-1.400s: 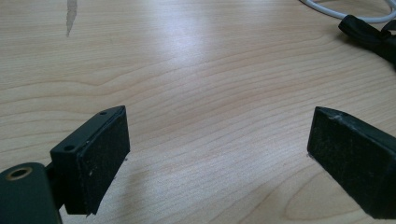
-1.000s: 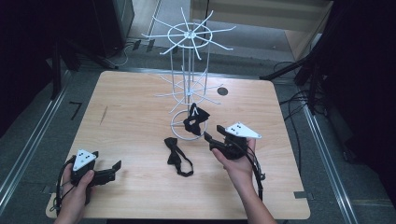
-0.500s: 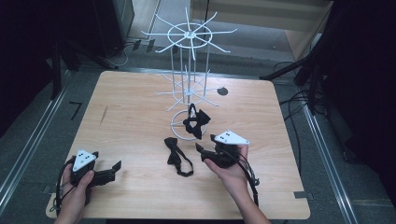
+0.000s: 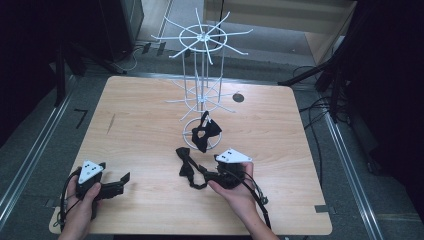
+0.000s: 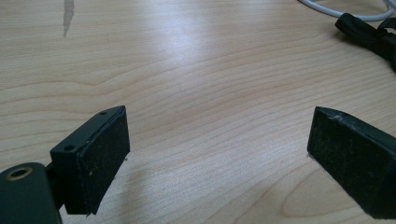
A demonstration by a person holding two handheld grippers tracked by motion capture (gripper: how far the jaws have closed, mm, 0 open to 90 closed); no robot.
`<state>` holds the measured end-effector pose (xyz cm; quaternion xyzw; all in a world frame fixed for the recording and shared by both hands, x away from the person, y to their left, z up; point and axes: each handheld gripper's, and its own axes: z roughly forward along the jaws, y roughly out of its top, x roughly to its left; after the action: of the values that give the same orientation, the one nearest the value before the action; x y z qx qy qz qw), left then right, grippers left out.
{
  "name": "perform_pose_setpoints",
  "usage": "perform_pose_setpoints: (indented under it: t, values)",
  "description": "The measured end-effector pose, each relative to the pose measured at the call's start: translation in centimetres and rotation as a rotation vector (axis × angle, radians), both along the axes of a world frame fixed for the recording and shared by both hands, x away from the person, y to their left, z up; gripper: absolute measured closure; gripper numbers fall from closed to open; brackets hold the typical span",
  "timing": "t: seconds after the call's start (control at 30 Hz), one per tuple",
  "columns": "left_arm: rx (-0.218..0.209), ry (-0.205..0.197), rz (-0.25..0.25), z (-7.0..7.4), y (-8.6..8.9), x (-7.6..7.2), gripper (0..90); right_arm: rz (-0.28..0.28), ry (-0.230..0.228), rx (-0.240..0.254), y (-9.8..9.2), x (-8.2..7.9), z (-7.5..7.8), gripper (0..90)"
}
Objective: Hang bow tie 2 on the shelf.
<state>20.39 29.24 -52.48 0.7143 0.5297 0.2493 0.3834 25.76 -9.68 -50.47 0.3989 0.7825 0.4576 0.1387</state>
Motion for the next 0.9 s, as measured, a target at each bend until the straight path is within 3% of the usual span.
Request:
perform_pose_setpoints:
  t: [0.23, 0.7, 0.9]
  values:
    - [0.008, -0.001, -0.005, 0.0, 0.0, 0.0, 6.2, 0.009, 0.010, -0.005, 0.6, -0.1, -0.5, 37.0]
    - [0.007, 0.001, -0.007, 0.0, -0.1, 0.1, 6.2, 0.021, 0.038, -0.029, 1.6, 0.4, -2.0, 50.7]
    - [0.008, 0.002, -0.007, 0.0, -0.1, 0.1, 6.2, 0.018, 0.029, -0.027, 2.3, 0.4, -2.2, 52.4]
